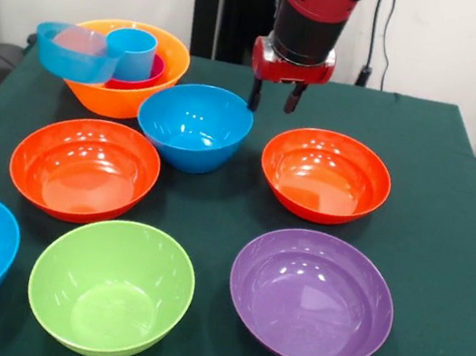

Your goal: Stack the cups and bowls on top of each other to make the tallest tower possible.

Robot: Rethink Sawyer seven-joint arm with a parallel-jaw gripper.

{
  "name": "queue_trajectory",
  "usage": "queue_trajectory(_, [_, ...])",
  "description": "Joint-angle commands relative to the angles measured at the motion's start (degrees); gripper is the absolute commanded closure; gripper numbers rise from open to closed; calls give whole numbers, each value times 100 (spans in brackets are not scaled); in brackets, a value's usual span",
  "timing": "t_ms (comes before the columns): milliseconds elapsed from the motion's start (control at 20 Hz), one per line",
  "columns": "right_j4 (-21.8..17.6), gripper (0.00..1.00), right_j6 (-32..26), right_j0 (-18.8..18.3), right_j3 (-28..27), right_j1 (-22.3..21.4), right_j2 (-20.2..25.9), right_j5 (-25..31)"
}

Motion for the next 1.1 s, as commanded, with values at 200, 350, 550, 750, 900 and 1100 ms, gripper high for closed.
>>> queue_trajectory(200, [-330, 0, -210, -85, -402, -185, 287, 496])
queue_trajectory(350, [-272, 0, -225, -89, -323, -343, 302, 647])
queue_trajectory(550, [-154, 0, -256, -143, -210, -477, 427, 823])
queue_trajectory(750, [-96, 0, -287, -217, -127, -591, 537, 893])
queue_trajectory(900, [-83, 0, -303, -238, -107, -646, 556, 991])
queue_trajectory(1100, [-115, 0, -302, -270, -103, -641, 566, 995])
